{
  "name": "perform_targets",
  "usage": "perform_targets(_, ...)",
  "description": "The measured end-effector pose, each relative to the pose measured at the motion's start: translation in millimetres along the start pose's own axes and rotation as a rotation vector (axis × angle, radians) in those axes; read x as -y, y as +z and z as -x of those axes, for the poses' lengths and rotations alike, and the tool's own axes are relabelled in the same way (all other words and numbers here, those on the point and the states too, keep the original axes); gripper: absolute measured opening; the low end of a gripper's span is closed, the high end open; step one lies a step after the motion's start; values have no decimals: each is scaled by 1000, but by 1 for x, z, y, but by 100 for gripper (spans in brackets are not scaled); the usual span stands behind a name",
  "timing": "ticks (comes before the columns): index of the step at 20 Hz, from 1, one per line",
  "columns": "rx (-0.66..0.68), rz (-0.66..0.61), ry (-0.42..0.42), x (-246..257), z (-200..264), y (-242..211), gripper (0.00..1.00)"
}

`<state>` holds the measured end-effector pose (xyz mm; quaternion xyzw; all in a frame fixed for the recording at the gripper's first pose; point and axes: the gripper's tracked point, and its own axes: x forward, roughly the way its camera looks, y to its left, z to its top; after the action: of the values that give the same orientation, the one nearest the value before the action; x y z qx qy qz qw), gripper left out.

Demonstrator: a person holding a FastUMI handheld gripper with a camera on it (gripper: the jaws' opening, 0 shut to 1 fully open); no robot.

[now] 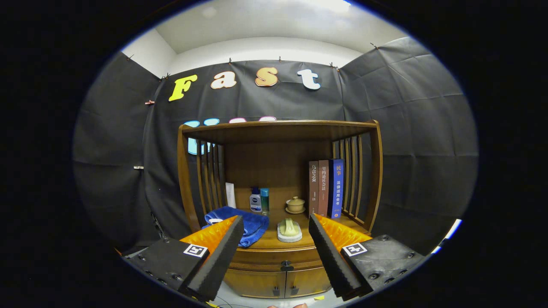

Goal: Pull open the drawer, take out the items inside it, and place them on the countertop above the cabinet.

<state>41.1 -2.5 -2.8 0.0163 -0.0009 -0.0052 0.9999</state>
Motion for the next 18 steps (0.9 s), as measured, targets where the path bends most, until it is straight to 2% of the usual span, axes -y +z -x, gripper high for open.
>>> perform_targets(18, 7, 0, 15, -4, 1, 5, 99)
